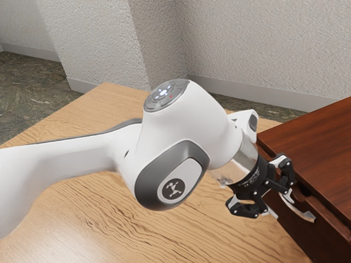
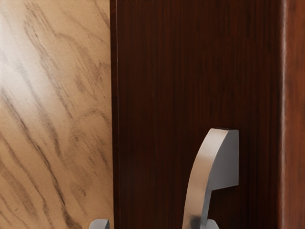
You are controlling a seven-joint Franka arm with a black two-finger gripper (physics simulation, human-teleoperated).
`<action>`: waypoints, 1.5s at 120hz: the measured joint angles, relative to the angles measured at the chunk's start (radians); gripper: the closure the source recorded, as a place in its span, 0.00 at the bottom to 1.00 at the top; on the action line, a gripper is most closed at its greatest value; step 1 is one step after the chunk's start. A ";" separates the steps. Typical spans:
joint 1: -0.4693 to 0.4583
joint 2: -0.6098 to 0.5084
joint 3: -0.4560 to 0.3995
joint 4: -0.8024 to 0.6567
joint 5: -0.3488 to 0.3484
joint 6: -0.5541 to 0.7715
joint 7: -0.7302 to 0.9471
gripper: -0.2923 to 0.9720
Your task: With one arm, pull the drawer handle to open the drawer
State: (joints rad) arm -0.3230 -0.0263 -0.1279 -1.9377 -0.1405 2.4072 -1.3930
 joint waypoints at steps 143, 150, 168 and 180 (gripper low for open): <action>0.004 -0.165 0.009 -0.152 0.002 -0.032 -0.007 0.85; 0.004 -0.174 0.008 -0.163 0.003 -0.031 -0.008 0.85; 0.006 -0.203 0.008 -0.191 0.001 -0.030 -0.009 0.85; 0.006 -0.221 0.009 -0.213 -0.001 -0.029 -0.010 0.85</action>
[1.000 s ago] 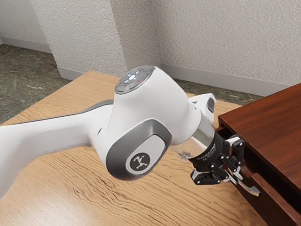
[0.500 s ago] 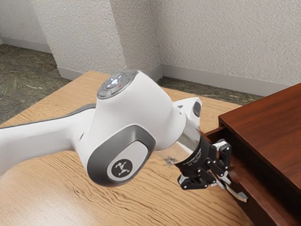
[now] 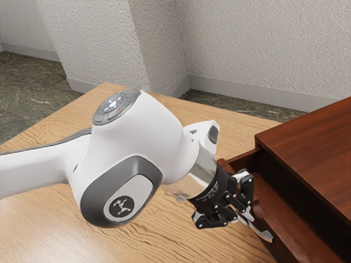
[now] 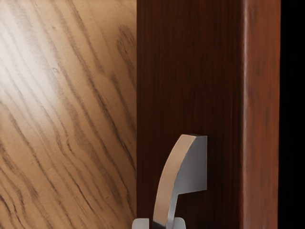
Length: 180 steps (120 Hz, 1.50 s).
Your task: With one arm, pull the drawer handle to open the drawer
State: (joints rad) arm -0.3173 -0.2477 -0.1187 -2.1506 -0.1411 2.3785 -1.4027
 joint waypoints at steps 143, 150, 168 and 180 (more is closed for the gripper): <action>-0.019 -0.199 0.030 -0.188 0.001 0.002 -0.020 0.86; -0.020 -0.205 0.031 -0.194 0.002 0.001 -0.021 0.85; -0.020 -0.233 0.031 -0.220 0.003 0.001 -0.024 0.85; -0.018 -0.254 0.031 -0.237 0.003 0.000 -0.026 0.86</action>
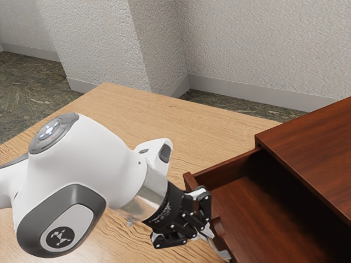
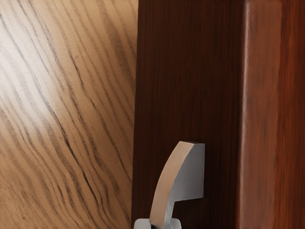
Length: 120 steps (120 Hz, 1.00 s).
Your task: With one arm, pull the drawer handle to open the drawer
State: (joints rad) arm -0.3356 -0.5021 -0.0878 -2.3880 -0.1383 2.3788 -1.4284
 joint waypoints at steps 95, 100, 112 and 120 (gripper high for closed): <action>0.012 -0.098 0.008 -0.041 -0.010 -0.020 -0.010 0.73; 0.012 -0.103 0.008 -0.041 -0.010 -0.025 -0.010 0.73; 0.013 -0.100 0.011 -0.010 -0.009 -0.054 -0.011 0.59; 0.015 -0.071 0.028 0.066 -0.008 -0.111 -0.011 0.50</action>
State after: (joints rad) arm -0.3208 -0.5733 -0.0597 -2.3215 -0.1468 2.2682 -1.4398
